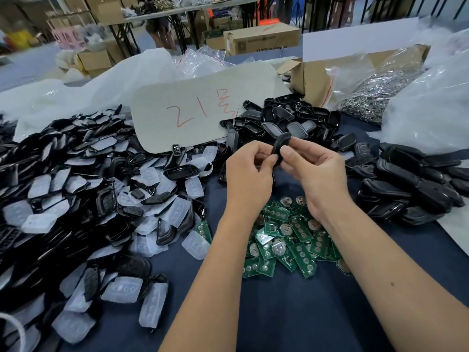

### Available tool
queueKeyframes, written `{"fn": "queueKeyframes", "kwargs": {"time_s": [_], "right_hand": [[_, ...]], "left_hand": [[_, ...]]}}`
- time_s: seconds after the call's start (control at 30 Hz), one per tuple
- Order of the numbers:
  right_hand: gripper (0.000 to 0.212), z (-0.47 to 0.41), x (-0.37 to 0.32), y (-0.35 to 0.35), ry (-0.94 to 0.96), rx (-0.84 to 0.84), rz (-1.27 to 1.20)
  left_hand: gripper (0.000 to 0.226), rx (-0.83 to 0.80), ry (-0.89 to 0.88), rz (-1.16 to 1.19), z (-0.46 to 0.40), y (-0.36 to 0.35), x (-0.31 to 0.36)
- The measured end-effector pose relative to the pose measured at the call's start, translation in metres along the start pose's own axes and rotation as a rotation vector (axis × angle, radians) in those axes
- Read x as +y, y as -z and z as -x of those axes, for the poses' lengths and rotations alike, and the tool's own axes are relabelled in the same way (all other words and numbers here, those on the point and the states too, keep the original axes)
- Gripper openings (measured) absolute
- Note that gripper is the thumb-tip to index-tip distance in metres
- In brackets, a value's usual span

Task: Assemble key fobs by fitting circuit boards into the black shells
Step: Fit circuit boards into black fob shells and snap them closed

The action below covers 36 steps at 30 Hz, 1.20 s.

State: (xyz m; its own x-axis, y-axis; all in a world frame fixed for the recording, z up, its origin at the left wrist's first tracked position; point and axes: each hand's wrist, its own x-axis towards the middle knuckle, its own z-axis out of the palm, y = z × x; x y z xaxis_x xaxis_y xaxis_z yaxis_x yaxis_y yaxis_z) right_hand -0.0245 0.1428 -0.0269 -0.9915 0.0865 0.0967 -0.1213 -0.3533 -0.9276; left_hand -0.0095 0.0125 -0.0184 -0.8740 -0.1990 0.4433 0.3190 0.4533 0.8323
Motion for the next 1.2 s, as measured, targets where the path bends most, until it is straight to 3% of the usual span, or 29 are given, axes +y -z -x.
{"fn": "queueKeyframes", "kwargs": {"time_s": [0.2, 0.3, 0.37, 0.43, 0.53, 0.6, 0.7, 0.83, 0.97, 1.2], "right_hand": [[0.017, -0.002, 0.001, -0.001, -0.021, 0.106, -0.021], [0.023, -0.006, 0.001, 0.003, -0.050, 0.104, -0.028], [0.016, -0.009, -0.001, 0.008, -0.078, 0.113, -0.096], [0.013, -0.012, -0.003, 0.012, -0.127, 0.083, -0.215], [0.017, -0.015, -0.005, 0.018, -0.200, -0.001, -0.383], [0.019, -0.016, -0.006, 0.021, -0.217, -0.035, -0.430], [0.019, -0.016, -0.007, 0.021, -0.239, -0.045, -0.470], [0.029, -0.016, -0.008, 0.022, -0.271, -0.081, -0.386], [0.028, -0.015, -0.008, 0.022, -0.298, -0.145, -0.337], [0.028, -0.009, -0.007, 0.015, -0.295, -0.208, -0.133]], "left_hand": [[0.007, -0.043, -0.225, -0.254, 0.004, -0.004, 0.004], [0.009, -0.071, -0.246, -0.232, 0.002, -0.002, 0.006], [0.018, -0.047, -0.165, -0.255, 0.003, -0.003, 0.004], [0.031, -0.061, -0.018, -0.431, 0.003, -0.004, -0.002], [0.039, -0.189, 0.132, -0.710, 0.003, -0.005, -0.011], [0.038, -0.237, 0.148, -0.727, 0.002, -0.005, -0.012], [0.031, -0.227, 0.196, -0.579, -0.001, -0.002, -0.009], [0.026, -0.162, 0.213, -0.150, 0.000, 0.010, -0.006], [0.021, -0.060, 0.427, 0.294, -0.002, 0.013, -0.001], [0.034, -0.034, 0.621, 0.562, -0.005, 0.015, -0.005]]}}
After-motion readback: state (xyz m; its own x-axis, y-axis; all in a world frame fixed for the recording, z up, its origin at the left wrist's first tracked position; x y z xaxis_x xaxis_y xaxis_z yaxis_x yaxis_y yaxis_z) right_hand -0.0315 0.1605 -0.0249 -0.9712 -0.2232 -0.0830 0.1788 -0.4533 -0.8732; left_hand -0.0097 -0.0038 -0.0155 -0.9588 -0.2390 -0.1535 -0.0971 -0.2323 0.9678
